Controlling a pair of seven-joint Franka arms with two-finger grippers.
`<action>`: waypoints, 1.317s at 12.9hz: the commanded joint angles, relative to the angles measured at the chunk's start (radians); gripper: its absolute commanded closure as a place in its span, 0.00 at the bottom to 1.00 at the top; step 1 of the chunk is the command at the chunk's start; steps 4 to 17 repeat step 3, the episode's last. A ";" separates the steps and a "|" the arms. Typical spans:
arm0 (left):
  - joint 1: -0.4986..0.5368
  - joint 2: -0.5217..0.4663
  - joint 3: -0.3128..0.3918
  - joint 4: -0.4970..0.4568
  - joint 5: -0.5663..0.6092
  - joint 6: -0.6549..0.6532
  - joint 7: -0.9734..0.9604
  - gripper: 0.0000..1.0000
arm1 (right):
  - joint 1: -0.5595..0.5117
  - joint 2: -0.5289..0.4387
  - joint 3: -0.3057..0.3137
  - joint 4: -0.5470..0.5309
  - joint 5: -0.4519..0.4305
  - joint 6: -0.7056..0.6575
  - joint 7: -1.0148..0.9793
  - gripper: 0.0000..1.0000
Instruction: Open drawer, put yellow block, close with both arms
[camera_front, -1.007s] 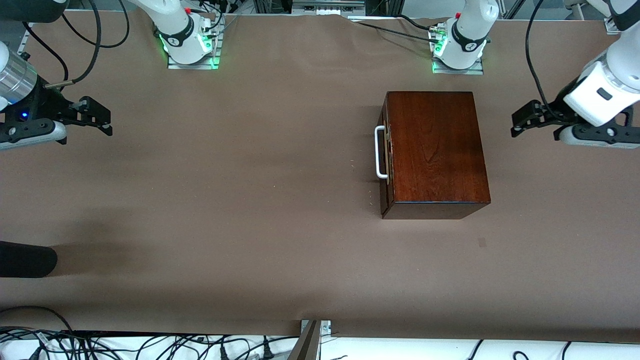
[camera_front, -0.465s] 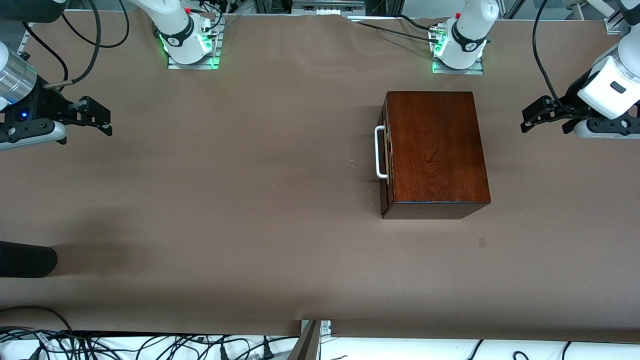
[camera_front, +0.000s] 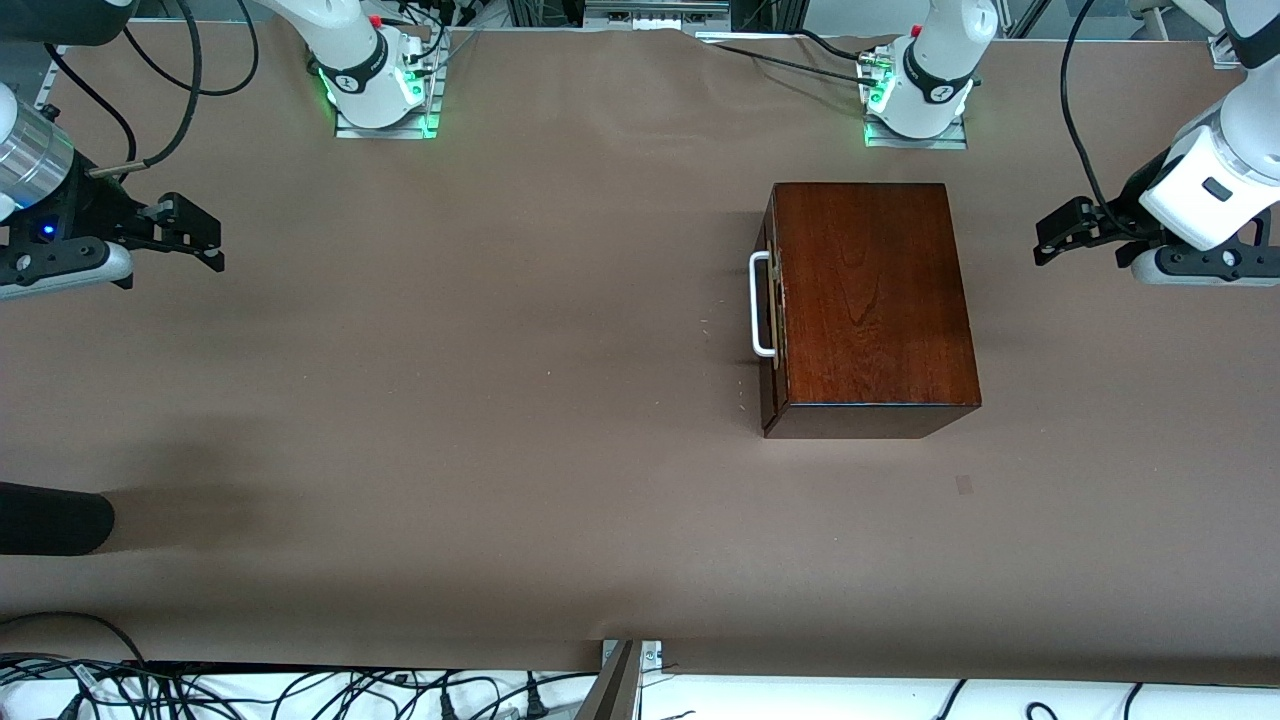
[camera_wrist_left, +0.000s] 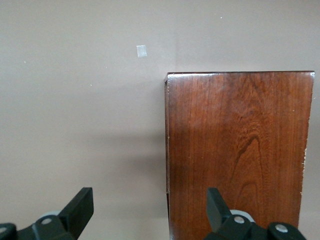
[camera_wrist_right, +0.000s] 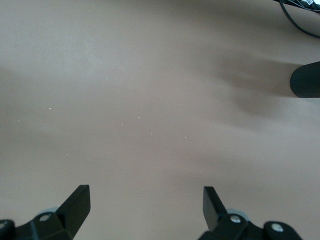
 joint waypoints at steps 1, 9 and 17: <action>-0.001 0.016 -0.012 0.035 0.030 -0.020 0.026 0.00 | -0.003 0.001 0.000 0.014 -0.006 -0.020 0.016 0.00; 0.001 0.015 -0.012 0.035 0.028 -0.020 0.026 0.00 | -0.003 0.001 0.000 0.014 -0.006 -0.020 0.015 0.00; 0.001 0.015 -0.012 0.035 0.028 -0.020 0.026 0.00 | -0.003 0.001 0.000 0.014 -0.006 -0.020 0.015 0.00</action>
